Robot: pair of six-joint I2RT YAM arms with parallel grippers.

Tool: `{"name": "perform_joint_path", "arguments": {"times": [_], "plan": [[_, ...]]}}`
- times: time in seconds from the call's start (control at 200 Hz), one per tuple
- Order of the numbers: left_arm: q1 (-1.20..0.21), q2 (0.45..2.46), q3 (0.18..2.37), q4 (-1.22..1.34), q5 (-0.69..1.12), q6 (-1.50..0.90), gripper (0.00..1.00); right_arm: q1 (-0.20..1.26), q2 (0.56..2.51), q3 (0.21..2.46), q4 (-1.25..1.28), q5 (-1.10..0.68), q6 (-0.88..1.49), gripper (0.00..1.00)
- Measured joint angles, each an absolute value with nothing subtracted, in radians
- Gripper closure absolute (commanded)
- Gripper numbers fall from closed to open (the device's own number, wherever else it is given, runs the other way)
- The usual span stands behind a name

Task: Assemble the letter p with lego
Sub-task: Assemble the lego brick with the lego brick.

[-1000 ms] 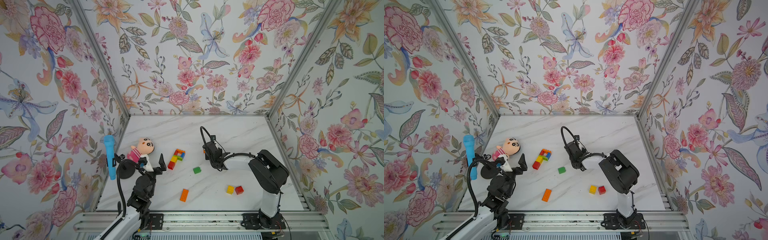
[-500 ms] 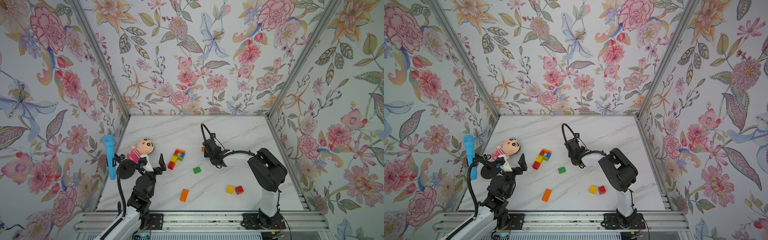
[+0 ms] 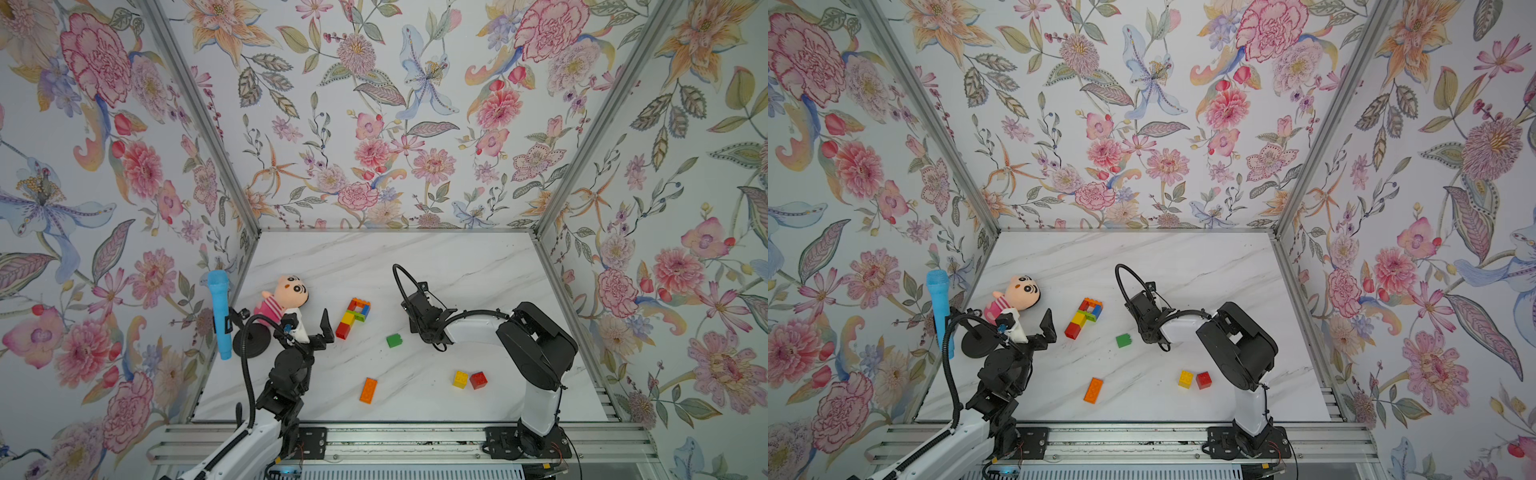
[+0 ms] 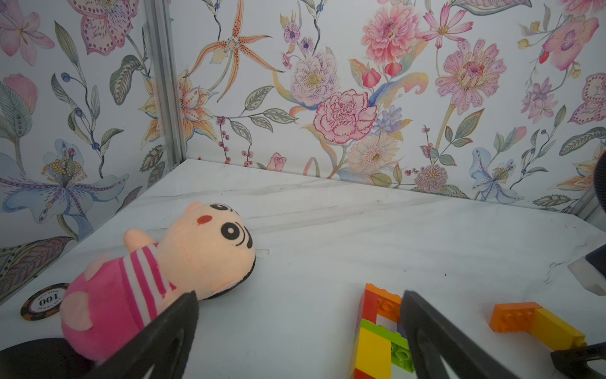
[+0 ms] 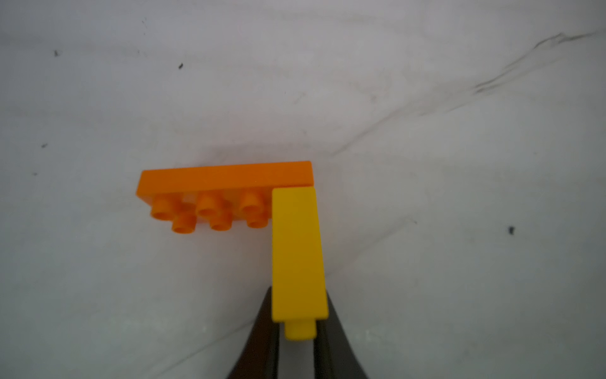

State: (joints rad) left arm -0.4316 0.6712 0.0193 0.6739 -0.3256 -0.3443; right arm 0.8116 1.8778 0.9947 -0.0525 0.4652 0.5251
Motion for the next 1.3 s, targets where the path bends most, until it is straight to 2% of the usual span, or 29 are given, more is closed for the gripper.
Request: {"name": "perform_joint_path", "arguments": {"times": [0.115,0.205,0.28,0.54,0.636,0.746,1.301], "plan": [[-0.432,0.714,0.020,0.674,-0.292,-0.340,0.01,0.808,1.859,0.988,-0.083,0.446,0.528,1.00],[-0.432,0.728,0.020,0.675,-0.272,-0.337,0.01,0.802,1.853,0.988,-0.089,0.426,0.528,0.90],[-0.432,0.737,0.020,0.677,-0.264,-0.337,0.01,0.797,1.850,0.987,-0.090,0.409,0.527,0.88],[-0.432,0.780,0.020,0.694,-0.240,-0.337,0.01,0.772,1.826,0.973,-0.101,0.355,0.504,0.89],[-0.432,0.792,0.020,0.702,-0.239,-0.337,0.01,0.762,1.805,0.972,-0.125,0.327,0.492,0.97],[-0.432,0.813,0.024,0.704,-0.235,-0.336,0.01,0.751,1.774,0.972,-0.168,0.292,0.482,1.00],[-0.432,0.830,0.035,0.719,-0.216,-0.329,0.01,0.709,1.628,1.060,-0.624,0.067,0.424,1.00]]}}
